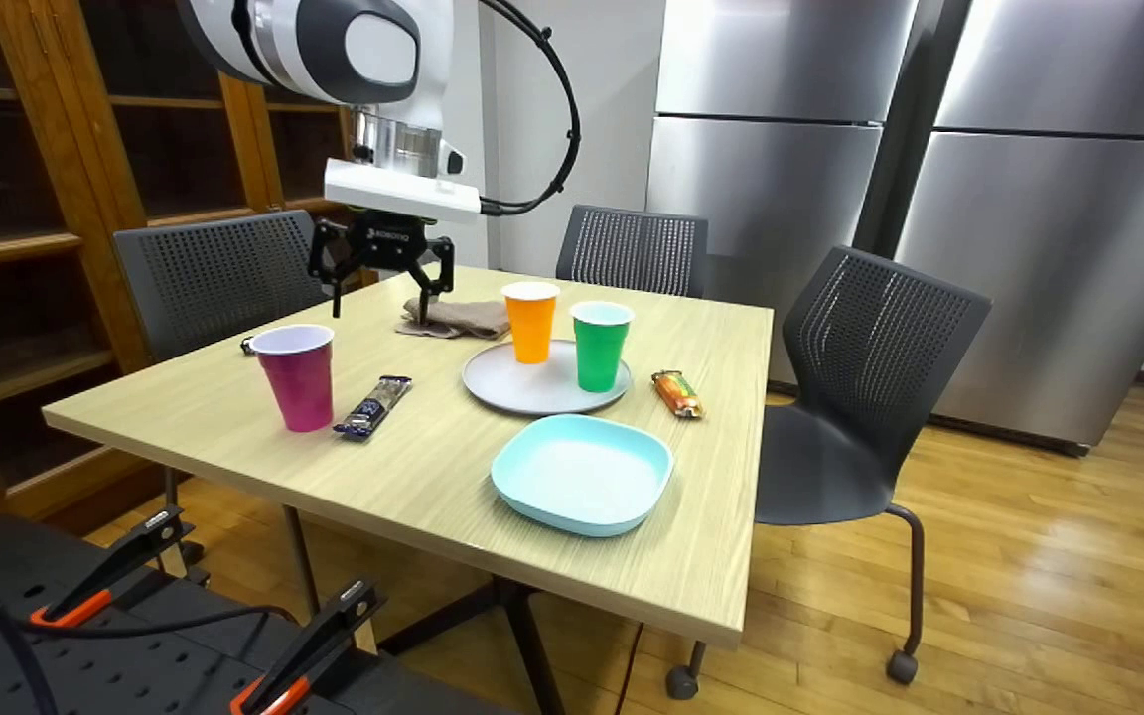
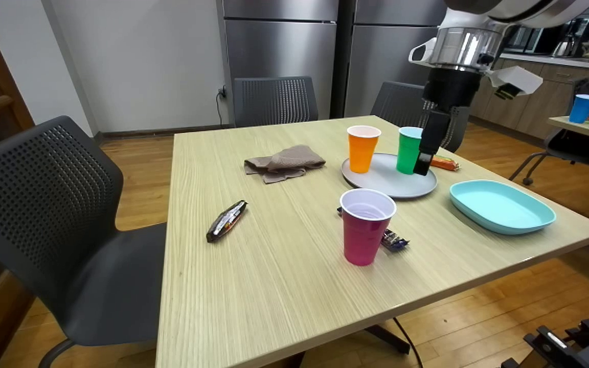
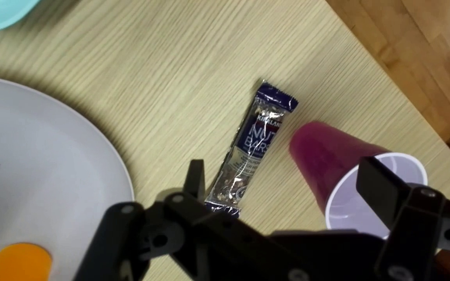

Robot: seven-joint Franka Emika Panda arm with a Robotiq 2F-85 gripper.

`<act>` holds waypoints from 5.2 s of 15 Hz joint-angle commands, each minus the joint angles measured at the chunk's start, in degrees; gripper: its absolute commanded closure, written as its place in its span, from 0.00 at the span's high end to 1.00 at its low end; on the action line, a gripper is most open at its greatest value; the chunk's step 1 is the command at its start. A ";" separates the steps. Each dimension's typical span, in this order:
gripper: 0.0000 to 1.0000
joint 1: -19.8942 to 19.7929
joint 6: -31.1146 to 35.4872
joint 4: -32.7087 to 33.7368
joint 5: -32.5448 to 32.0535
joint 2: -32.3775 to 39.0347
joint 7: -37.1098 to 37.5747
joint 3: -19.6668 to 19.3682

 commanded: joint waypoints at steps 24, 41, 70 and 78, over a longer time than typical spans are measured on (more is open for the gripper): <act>1.00 6.73 2.30 -2.26 7.50 -0.61 -6.26 0.06; 1.00 6.40 8.27 7.25 6.31 12.24 -0.98 3.10; 0.01 1.56 8.48 5.20 12.13 5.56 -2.38 7.61; 0.01 -1.01 8.23 8.70 26.81 2.68 -0.47 2.75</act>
